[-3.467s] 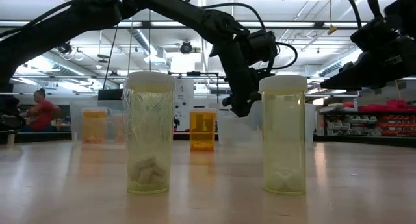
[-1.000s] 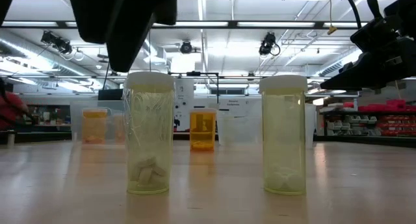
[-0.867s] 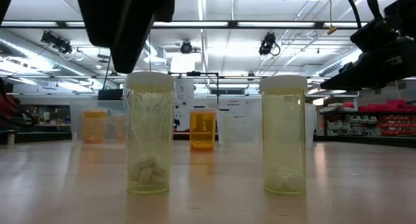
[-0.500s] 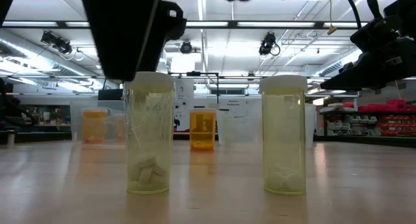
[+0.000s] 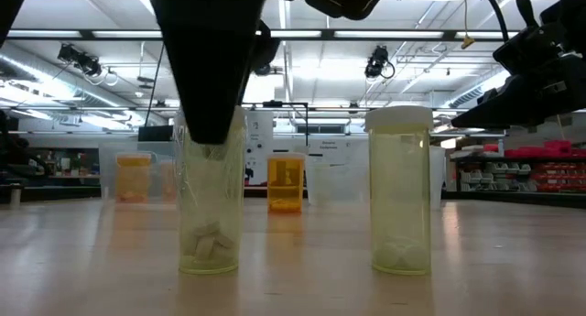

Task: Pick and place medicine bottles into bin by pill shape (circle, oval)
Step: Put the small yellow pill bottle into the right transparent bin

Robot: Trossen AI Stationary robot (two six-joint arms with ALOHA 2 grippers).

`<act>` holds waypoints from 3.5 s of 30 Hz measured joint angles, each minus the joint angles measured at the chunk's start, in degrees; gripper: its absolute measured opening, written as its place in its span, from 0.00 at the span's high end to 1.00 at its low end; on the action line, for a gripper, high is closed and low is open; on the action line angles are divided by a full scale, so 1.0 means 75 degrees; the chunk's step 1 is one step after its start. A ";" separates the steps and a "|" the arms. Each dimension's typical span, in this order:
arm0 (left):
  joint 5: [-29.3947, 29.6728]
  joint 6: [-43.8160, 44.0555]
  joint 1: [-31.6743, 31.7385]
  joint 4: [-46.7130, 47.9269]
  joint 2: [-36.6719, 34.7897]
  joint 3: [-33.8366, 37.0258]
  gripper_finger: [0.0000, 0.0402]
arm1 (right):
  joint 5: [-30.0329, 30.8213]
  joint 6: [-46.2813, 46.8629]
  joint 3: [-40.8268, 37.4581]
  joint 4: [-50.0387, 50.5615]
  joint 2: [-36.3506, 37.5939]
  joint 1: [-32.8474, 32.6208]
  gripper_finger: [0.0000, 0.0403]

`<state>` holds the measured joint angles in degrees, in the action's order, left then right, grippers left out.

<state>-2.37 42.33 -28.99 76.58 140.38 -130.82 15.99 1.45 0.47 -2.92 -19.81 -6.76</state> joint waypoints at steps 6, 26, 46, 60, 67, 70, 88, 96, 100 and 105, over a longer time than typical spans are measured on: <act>-0.0003 -0.0012 0.0028 -0.0006 0.0000 0.0000 0.56 | 0.0000 0.0000 0.0000 0.0000 0.0000 0.0000 0.77; -0.1186 -0.0457 0.0672 0.0843 -0.0149 -0.0003 0.66 | 0.0000 0.0000 0.0000 0.0000 0.0000 -0.0003 0.77; -0.0448 -0.2529 0.2518 0.0773 -0.1002 -0.0015 0.67 | 0.0000 0.0000 0.0000 -0.0006 0.0003 -0.0001 0.77; -0.0367 -0.3214 0.3500 0.0040 -0.1102 -0.0015 0.67 | 0.0000 0.0000 0.0000 -0.0006 -0.0003 -0.0001 0.77; -0.0372 -0.3560 0.3783 -0.0475 -0.1102 -0.0550 0.68 | 0.0000 0.0000 0.0000 -0.0006 -0.0003 -0.0001 0.77; -0.0286 -0.3607 0.3909 -0.0973 -0.1201 -0.0509 0.68 | 0.0000 0.0000 0.0000 -0.0009 -0.0003 -0.0001 0.77; 0.0585 -0.3745 0.4608 -0.1891 -0.1184 -0.0505 0.66 | 0.0000 0.0000 0.0000 -0.0006 -0.0006 -0.0003 0.77; 0.0628 -0.4129 0.4705 -0.2516 -0.0524 -0.0499 0.68 | 0.0000 0.0000 0.0000 -0.0003 -0.0009 -0.0002 0.77; 0.0574 -0.4156 0.4792 -0.2826 -0.0166 -0.0491 0.68 | 0.0000 0.0000 0.0000 0.0003 -0.0032 -0.0002 0.77; 0.0411 -0.4226 0.4909 -0.3210 0.0064 -0.0510 0.66 | 0.0000 0.0000 -0.0001 0.0001 -0.0032 -0.0003 0.77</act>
<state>0.71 10.63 7.83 52.50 140.85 -134.65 15.99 1.45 0.46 -2.91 -20.05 -6.79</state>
